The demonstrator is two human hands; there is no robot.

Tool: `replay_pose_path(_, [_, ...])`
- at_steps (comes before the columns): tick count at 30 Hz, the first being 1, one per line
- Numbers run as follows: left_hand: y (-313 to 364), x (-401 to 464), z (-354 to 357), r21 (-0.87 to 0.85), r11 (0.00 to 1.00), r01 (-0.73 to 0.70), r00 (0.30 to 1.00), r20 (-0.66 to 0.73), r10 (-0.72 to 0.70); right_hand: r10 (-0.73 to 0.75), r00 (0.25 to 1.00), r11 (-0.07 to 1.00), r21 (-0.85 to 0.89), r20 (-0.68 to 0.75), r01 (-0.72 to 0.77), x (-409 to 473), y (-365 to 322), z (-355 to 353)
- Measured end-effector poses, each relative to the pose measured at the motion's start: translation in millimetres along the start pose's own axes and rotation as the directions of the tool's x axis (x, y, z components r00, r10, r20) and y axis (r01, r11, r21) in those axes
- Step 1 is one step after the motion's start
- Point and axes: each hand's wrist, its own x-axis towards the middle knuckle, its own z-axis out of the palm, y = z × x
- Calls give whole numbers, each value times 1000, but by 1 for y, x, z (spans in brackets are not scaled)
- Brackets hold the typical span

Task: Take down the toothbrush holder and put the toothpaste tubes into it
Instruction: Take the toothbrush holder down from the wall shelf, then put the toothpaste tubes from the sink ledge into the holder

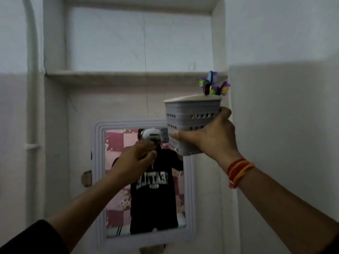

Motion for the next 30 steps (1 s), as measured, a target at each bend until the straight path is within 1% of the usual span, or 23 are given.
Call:
replay_pose_path(2, [-16,-29,19,-52,997,48,998,40,-46,18,1000,1000,2,14,-18,-33,30,16])
replay_pose_path(6, [-44,-85,66,-72,986,149,985,103,-141,82,996,996,27,31,-83,-101,90,46])
replay_pose_path(8, [-62,-112,91,-41,979,201,965,181,-190,134,990,990,30,43,-135,-138,122,61])
replay_pose_path(11, [-89,-151,128,-5,965,261,908,340,-244,219,974,976,8,51,-220,-194,167,78])
replay_pose_path(14, [-115,-185,165,47,953,300,826,488,-284,353,935,935,-52,47,-350,-253,211,92])
replay_pose_path(16, [-130,-203,185,99,924,368,720,598,-351,441,896,895,-96,42,-436,-293,238,97])
replay_pose_path(18, [-147,-215,208,144,908,393,623,684,-378,536,842,840,-131,56,-526,-332,263,100])
replay_pose_path(19, [-155,-220,220,161,910,381,579,726,-371,577,814,813,-136,67,-565,-350,274,101])
replay_pose_path(22, [-171,-230,251,252,927,278,452,817,-358,666,739,746,-128,102,-654,-397,298,103])
replay_pose_path(24, [-178,-240,270,275,946,173,369,872,-321,704,703,711,-113,105,-694,-423,310,105])
replay_pose_path(25, [-183,-245,280,273,955,116,342,892,-296,720,686,694,-106,109,-712,-434,315,106])
replay_pose_path(26, [-186,-249,288,275,957,89,327,900,-289,727,677,686,-96,113,-721,-442,318,106])
replay_pose_path(27, [-190,-254,296,279,959,45,333,901,-277,736,667,677,-89,119,-731,-449,322,107])
replay_pose_path(30, [-196,-263,312,277,956,-99,408,887,-215,763,631,641,-44,140,-766,-464,329,110])
